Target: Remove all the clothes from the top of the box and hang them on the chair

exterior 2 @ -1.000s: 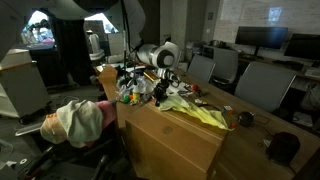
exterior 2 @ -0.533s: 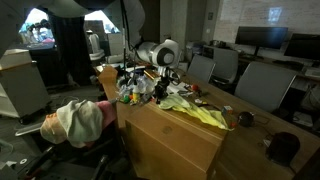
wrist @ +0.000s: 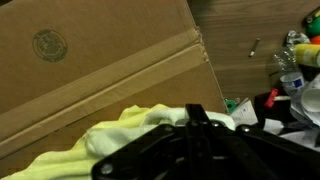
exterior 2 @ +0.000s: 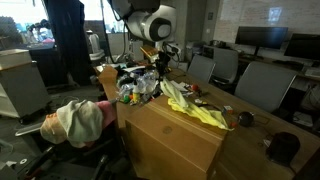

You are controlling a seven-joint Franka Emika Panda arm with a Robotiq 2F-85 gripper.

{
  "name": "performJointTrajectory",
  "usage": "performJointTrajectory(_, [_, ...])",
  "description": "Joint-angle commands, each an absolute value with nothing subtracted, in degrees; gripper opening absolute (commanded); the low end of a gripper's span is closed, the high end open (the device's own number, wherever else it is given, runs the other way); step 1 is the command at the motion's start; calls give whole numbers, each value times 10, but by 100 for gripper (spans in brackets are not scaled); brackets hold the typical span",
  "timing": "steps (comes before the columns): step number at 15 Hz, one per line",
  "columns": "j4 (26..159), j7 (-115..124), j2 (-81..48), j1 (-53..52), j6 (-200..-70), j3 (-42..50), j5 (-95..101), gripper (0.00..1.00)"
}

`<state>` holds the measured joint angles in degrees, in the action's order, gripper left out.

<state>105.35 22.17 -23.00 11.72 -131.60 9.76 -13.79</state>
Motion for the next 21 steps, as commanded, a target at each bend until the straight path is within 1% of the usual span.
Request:
performJointTrajectory(1, [1174,217,-89,102,-1370,106,-136,0])
performJointTrajectory(7, [1298,245,107,97,-1380,93,-88,0])
performJointTrajectory(14, [1410,244,312,105,-1354,34,-41,0])
performJointTrajectory(17, [1439,197,371,80,-1308,21,-61,0])
performJointTrajectory(21, [1452,145,408,35,-1237,12,-83,0])
